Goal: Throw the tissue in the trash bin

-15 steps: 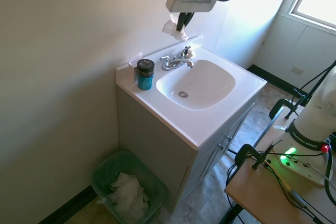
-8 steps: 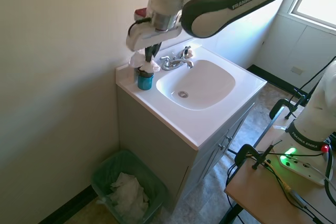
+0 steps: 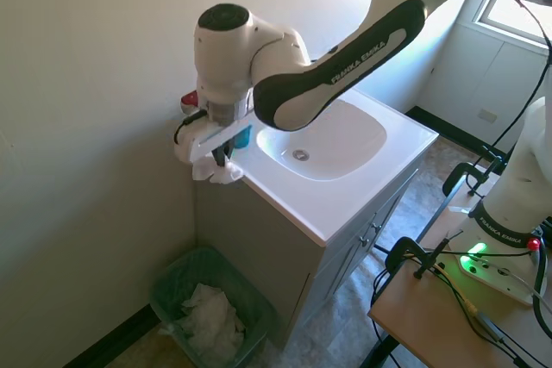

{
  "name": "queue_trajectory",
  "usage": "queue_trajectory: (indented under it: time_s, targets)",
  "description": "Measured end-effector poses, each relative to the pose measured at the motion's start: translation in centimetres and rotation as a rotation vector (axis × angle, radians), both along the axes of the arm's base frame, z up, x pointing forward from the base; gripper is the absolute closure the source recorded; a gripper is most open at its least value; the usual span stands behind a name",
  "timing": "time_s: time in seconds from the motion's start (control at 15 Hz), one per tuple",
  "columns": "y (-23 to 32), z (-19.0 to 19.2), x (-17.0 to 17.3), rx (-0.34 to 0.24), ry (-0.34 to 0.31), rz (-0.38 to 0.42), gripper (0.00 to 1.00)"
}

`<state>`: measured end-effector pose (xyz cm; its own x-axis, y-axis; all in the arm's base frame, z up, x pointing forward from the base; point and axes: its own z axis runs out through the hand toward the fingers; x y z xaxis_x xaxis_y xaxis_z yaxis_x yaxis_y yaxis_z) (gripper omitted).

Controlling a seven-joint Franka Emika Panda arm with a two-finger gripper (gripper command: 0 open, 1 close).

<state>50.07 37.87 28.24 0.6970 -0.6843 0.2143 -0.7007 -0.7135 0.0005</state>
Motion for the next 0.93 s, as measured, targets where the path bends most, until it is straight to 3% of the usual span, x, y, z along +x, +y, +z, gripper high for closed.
queue_trajectory:
  time_s: [0.07,0.13,0.33,0.93]
  targets:
    - [0.1,-1.5,0.0,-0.014,0.017,0.003,1.0]
    - [0.2,-2.8,0.0,-0.025,0.032,0.004,0.0]
    - [0.8,-5.1,-0.3,-0.042,0.057,0.012,0.0]
    - [1.2,-6.1,-1.4,-0.085,0.092,0.048,0.0]
